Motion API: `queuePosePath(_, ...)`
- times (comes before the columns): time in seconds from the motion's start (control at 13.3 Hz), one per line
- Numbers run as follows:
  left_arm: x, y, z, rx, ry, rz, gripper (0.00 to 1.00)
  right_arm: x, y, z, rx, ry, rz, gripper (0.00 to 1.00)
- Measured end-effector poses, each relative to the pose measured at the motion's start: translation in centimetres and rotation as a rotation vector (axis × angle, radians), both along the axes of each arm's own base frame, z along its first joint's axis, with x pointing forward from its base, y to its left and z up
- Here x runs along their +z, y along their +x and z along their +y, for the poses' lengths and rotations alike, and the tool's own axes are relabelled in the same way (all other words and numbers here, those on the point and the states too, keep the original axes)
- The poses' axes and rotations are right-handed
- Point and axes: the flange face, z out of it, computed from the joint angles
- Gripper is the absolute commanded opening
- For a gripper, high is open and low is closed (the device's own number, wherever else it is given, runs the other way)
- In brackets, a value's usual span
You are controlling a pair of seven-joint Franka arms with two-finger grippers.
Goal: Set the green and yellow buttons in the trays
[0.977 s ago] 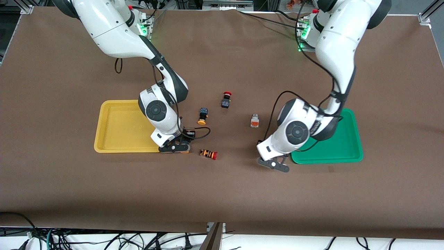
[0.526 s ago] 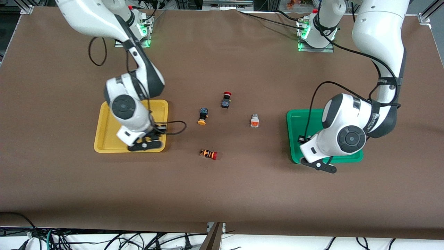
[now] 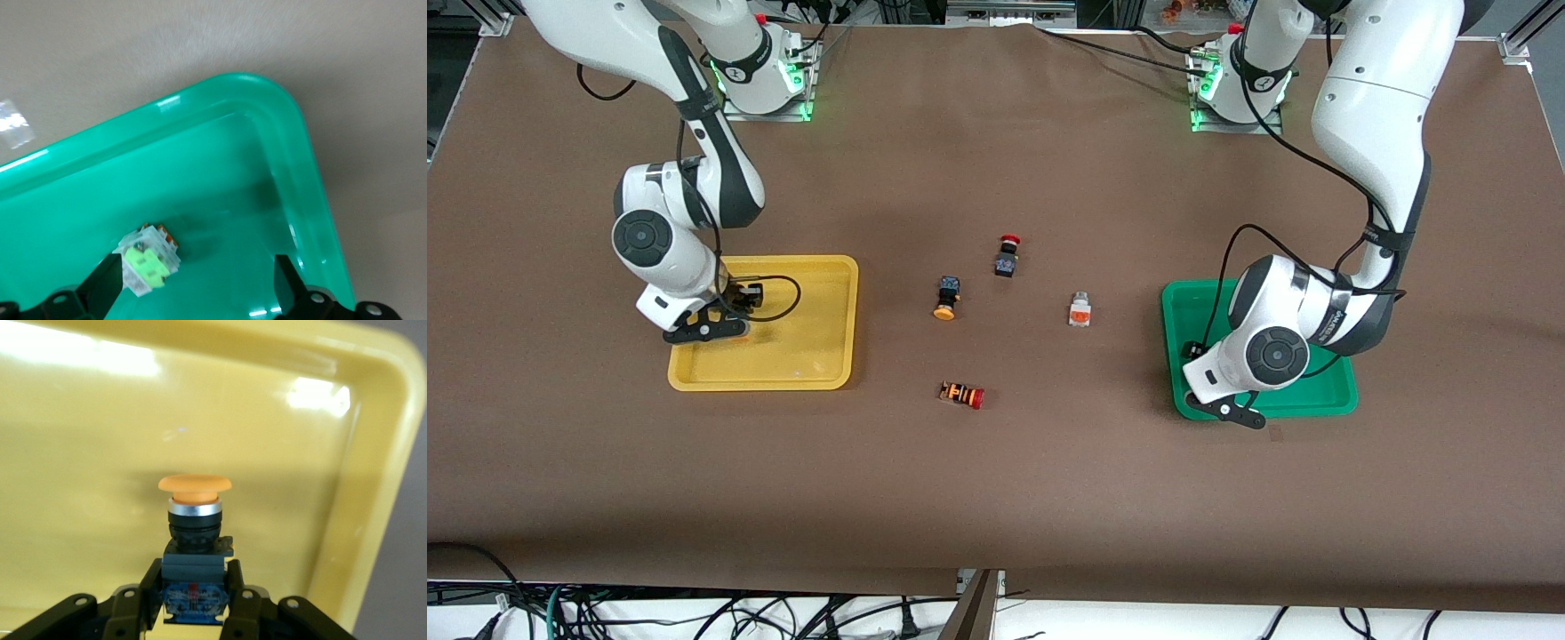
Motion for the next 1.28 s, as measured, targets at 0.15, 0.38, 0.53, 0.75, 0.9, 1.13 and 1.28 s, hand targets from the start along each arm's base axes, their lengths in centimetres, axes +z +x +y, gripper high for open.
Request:
queuePosePath(0.15,4.7,-0.7,-4.0,0.051,-0.026,-0.026,1.00,-0.1,0.0,0.1,-0.033,0.025,-0.010,0.85)
queuePosePath(0.38,7.1,-3.3,-10.9,0.176,-0.068,-0.031,1.00,1.4,0.8,1.3,-0.093,0.072,-0.032,0.85)
queuePosePath(0.53,5.2,-5.4,-15.4,0.222,-0.059,-0.032,1.00,2.6,1.2,4.5,-0.176,0.104,-0.008,0.85)
queuePosePath(0.75,0.4,-7.9,-19.8,0.194,-0.070,-0.017,1.00,4.8,0.3,13.3,-0.344,0.129,0.021,0.85)
queuePosePath(0.9,-1.9,-8.5,-20.7,0.184,-0.078,-0.009,1.00,5.6,-1.3,19.3,-0.441,0.146,0.022,0.85)
queuePosePath(1.13,-4.2,-9.9,-22.1,0.159,-0.067,0.020,0.51,5.2,-2.7,27.2,-0.536,0.175,0.010,0.85)
queuePosePath(1.28,-4.9,-10.5,-22.5,0.150,-0.062,0.031,0.20,2.7,-3.1,30.7,-0.594,0.206,-0.011,0.85)
